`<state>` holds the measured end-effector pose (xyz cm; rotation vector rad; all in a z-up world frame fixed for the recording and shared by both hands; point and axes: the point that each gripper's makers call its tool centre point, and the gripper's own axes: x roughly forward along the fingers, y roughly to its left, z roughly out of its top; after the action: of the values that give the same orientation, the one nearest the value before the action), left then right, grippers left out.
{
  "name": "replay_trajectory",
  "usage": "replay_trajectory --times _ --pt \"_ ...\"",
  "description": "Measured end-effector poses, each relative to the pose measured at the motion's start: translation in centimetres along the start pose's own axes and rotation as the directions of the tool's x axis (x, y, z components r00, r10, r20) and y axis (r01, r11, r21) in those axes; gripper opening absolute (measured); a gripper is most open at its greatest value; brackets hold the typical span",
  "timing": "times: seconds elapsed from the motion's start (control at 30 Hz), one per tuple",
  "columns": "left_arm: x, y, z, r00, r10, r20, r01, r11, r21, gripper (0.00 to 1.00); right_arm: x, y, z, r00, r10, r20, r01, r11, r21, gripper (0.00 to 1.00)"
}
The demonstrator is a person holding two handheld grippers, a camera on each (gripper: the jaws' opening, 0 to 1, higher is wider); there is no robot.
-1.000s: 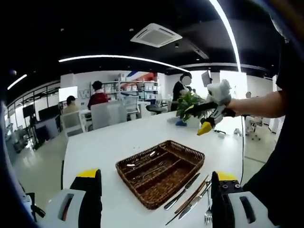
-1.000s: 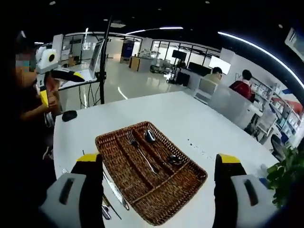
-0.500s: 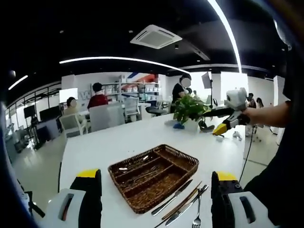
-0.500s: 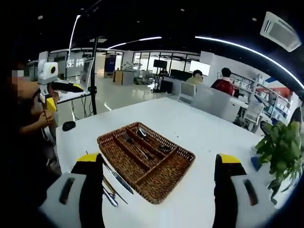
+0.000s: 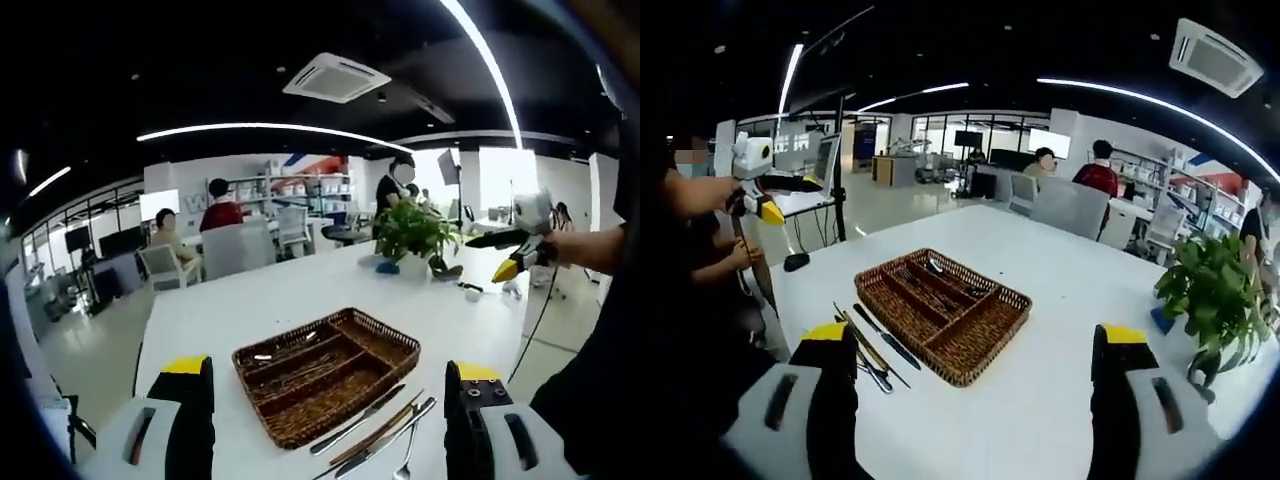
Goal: Arrange the knives, forks, and spoons in their matching storage slots by inserting each utensil handle-first until every utensil is classified and aligned in the correct compartment
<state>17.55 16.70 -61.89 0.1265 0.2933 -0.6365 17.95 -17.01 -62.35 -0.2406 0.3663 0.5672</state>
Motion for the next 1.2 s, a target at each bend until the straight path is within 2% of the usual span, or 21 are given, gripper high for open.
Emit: replay_trajectory --times 0.23,0.33,0.43,0.5,0.57,0.67,0.77,0.9,1.1,1.2 --pt "-0.2 0.3 -1.5 1.0 0.009 -0.021 -0.01 1.0 -0.009 1.0 1.0 0.7 -0.1 0.999 0.015 -0.031 -0.015 1.0 0.017 0.99" --pt "-0.4 0.9 -2.1 0.999 0.0 -0.037 0.001 1.0 0.017 1.0 1.7 0.7 0.3 1.0 0.013 -0.024 -0.013 1.0 0.01 0.99" --pt "-0.2 1.8 -2.6 0.999 0.003 -0.046 -0.002 1.0 0.005 1.0 2.4 0.5 0.2 0.999 0.007 -0.035 -0.006 0.999 0.035 0.99" --pt "-0.4 1.9 -2.4 0.999 0.0 -0.052 0.003 0.999 0.048 1.0 2.7 0.7 0.6 1.0 0.001 -0.028 0.0 0.999 0.05 0.99" --pt "-0.4 2.2 -2.4 0.999 -0.008 -0.053 0.01 0.999 0.04 1.0 3.2 1.2 0.9 1.0 0.001 -0.025 0.0 1.0 0.023 0.99" --pt "-0.2 2.0 -2.5 0.997 -0.028 -0.072 0.03 0.999 0.03 1.0 3.8 1.4 0.6 0.998 -0.005 -0.068 0.005 1.0 -0.007 0.99" --pt "-0.1 1.5 -2.4 0.996 -0.045 -0.074 0.049 0.998 0.049 1.0 3.8 1.5 1.3 0.999 -0.008 -0.048 0.008 1.0 0.008 0.99" --pt "0.5 1.5 -2.2 0.996 -0.045 -0.078 0.049 0.997 0.057 1.0 3.9 1.6 0.9 0.998 -0.014 -0.063 0.014 1.0 0.0 0.99" --pt "1.4 1.0 -2.2 0.992 -0.076 -0.097 0.083 0.994 0.072 1.0 3.7 1.0 0.5 0.997 -0.018 -0.069 0.018 1.0 0.007 0.99" --pt "1.8 -0.2 -3.1 0.983 -0.11 -0.143 0.126 0.987 0.101 1.0 3.7 1.0 0.4 0.997 -0.014 -0.073 0.013 1.0 -0.003 0.99"
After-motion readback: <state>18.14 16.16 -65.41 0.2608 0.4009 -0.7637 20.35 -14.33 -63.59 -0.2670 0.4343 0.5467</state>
